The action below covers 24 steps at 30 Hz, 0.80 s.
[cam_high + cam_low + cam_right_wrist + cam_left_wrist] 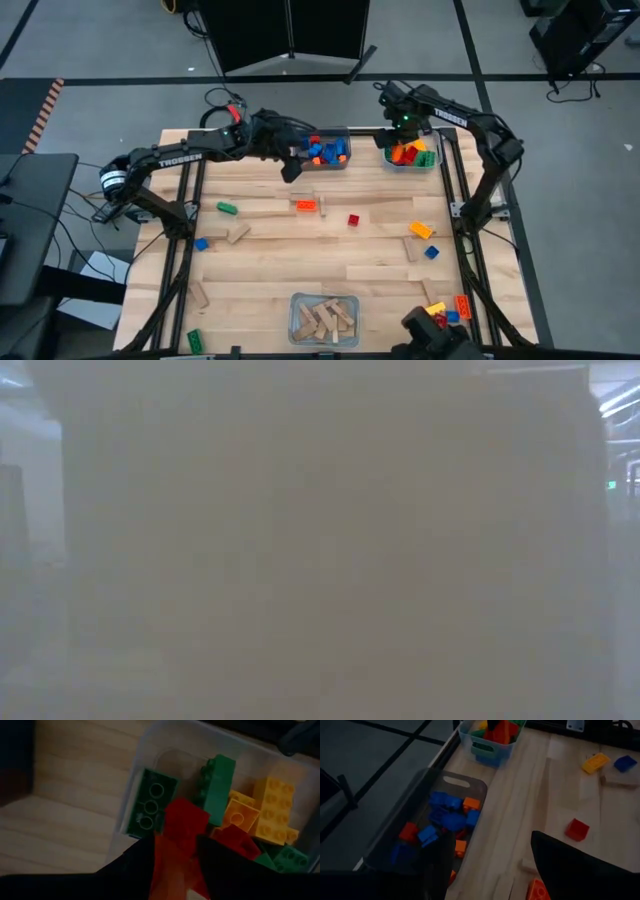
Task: Sort blocks by size
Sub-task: Put the large orange game piece into the transparent bin, then put the brown block into the gray bin
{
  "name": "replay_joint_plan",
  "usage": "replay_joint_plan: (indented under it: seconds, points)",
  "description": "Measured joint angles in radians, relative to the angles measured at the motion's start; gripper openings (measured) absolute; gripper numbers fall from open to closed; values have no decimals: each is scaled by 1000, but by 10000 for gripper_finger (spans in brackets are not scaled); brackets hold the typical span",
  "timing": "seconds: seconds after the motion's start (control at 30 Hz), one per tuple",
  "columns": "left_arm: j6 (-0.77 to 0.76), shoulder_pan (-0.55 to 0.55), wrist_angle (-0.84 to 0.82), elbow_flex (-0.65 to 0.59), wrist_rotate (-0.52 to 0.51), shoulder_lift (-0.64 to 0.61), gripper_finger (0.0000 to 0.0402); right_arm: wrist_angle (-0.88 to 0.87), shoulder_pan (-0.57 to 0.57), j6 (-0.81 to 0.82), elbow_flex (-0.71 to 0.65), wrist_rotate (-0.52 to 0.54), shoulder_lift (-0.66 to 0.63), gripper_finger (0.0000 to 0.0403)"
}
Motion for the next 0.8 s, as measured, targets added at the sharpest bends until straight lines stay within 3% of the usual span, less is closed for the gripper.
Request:
replay_joint_plan:
  seconds: [0.2, 0.47, 0.63, 0.8]
  points:
    - [-1, 0, -19, 0, 0, 0, 266, 3, -3, 1, 4, 13, -32, 182]
    - [19, 0, -15, 0, 0, 0, 266, -19, 11, 80, 5, 26, -193, 198]
    - [-25, -4, -20, 0, 0, 0, 266, -135, 113, 163, 5, 29, -323, 191]
    - [-72, -22, -36, 0, 20, 0, 266, -256, 306, 304, 5, 145, -459, 185]
